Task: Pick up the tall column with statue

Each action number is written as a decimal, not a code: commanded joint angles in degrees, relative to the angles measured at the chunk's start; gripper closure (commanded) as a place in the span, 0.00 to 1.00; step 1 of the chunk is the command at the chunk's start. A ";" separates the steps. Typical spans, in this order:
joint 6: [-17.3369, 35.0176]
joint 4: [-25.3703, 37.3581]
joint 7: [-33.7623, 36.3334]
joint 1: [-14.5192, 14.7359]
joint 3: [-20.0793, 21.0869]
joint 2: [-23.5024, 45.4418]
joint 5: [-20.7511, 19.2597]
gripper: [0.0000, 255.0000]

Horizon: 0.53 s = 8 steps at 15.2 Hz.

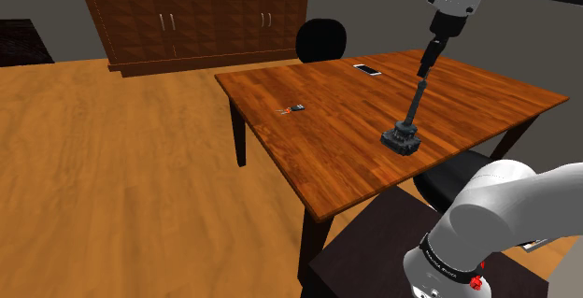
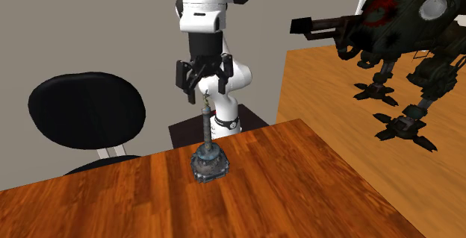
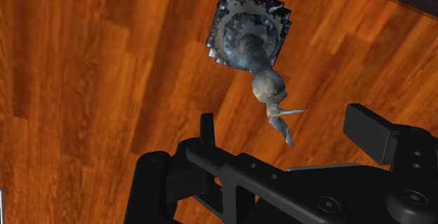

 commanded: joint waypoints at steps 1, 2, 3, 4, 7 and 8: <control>0.48 -0.63 -0.01 -0.08 -0.14 -0.21 -0.13 0.00; 0.46 -0.59 -0.06 -0.08 -0.18 -0.19 -0.14 1.00; 0.46 -0.61 -0.06 -0.09 -0.18 -0.22 -0.15 1.00; 0.43 -0.57 -0.07 -0.09 -0.18 -0.20 -0.15 1.00; 0.43 -0.55 -0.08 -0.08 -0.19 -0.19 -0.14 1.00; 0.43 -0.55 -0.08 -0.08 -0.18 -0.18 -0.14 1.00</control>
